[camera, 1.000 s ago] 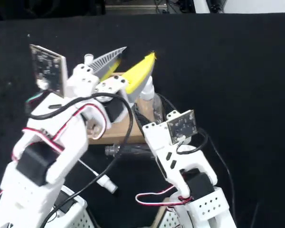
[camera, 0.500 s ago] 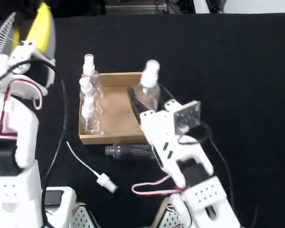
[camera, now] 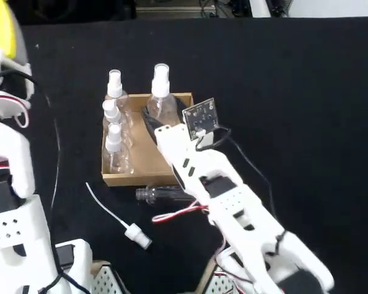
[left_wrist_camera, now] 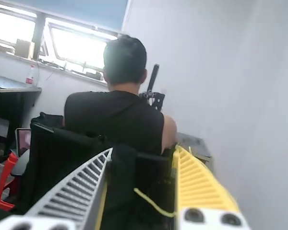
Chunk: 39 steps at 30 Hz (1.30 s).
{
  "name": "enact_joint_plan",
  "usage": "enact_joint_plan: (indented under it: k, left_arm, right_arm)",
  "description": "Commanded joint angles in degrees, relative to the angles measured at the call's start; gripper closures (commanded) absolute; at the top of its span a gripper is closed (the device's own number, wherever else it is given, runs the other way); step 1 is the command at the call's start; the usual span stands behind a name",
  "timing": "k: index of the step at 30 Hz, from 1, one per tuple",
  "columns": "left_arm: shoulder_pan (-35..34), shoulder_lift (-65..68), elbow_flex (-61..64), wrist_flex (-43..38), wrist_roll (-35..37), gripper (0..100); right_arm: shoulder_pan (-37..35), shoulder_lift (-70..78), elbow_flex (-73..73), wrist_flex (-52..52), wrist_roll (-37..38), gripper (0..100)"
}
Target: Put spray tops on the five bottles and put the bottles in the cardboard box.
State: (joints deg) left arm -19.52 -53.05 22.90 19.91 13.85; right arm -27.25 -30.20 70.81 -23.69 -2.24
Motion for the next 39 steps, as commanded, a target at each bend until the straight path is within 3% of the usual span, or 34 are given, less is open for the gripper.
enact_joint_plan:
  k: [1,15,39]
  left_arm:
    - [-1.2,0.2,-0.7,-1.4,0.4,83]
    - [-0.8,-0.3,-0.7,-1.0,0.4,83]
    - [-0.7,-0.4,-0.7,-1.0,0.4,83]
  right_arm:
    - [-0.7,7.1,-1.7,-10.4,-0.2,98.8]
    - [-0.1,36.8,-10.2,-34.3,0.1,98.8]
    - [1.8,53.8,-19.7,-37.5,0.1,98.7]
